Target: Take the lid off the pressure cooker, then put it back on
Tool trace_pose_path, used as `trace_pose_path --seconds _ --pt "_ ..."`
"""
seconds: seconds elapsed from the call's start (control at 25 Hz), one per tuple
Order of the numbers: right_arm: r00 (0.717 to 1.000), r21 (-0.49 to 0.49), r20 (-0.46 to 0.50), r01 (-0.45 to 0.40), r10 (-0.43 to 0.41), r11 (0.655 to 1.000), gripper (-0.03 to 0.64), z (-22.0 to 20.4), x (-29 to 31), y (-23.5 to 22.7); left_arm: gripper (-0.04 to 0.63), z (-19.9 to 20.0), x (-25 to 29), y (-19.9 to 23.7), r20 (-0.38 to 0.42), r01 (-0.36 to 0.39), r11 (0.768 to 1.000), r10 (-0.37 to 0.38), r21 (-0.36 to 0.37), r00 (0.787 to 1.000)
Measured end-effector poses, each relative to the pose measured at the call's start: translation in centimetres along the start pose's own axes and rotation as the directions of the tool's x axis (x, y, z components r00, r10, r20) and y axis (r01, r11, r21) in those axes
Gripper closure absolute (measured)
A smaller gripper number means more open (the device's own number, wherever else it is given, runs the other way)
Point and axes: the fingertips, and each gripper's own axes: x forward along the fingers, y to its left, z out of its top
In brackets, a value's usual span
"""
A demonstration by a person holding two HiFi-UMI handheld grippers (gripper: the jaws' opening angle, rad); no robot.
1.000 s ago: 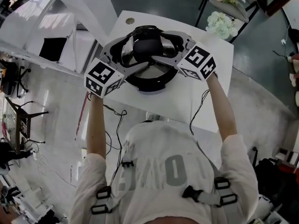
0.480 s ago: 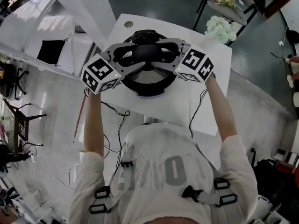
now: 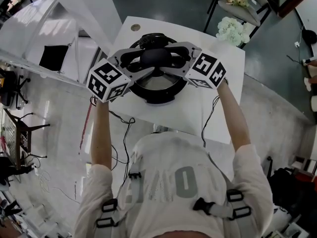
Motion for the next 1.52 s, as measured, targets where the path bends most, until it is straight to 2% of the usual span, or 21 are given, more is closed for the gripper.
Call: trace_pose_path --seconds 0.28,0.52,0.76,1.04,1.36,1.52 --pt "0.998 0.012 0.011 0.057 -0.057 0.998 0.354 0.1 -0.2 0.1 0.331 -0.2 0.0 0.1 0.012 0.055 0.997 -0.055 -0.049 0.998" --pt "0.992 0.029 0.004 0.128 -0.128 0.991 0.362 0.1 -0.2 0.3 0.322 -0.5 -0.5 0.4 0.01 0.032 0.996 -0.031 -0.08 0.999" --pt "0.986 0.044 -0.016 0.169 -0.168 0.985 0.365 0.1 -0.4 0.4 0.322 -0.4 -0.5 0.3 -0.032 0.02 0.999 -0.021 -0.036 0.999" --pt "0.973 0.069 -0.029 0.229 -0.227 0.971 0.371 0.1 -0.6 0.4 0.318 -0.6 -0.8 0.7 -0.022 -0.003 0.996 0.001 -0.086 1.0" --pt "0.977 0.201 0.013 0.206 -0.213 0.958 0.418 0.0 -2.2 1.7 0.319 -0.8 -1.7 1.8 -0.043 -0.065 0.995 0.062 -0.072 0.997" --pt "0.974 0.212 0.016 0.218 -0.226 0.953 0.419 -0.1 -2.4 1.6 0.324 -0.8 -1.5 1.7 -0.046 -0.067 0.995 0.064 -0.069 0.997"
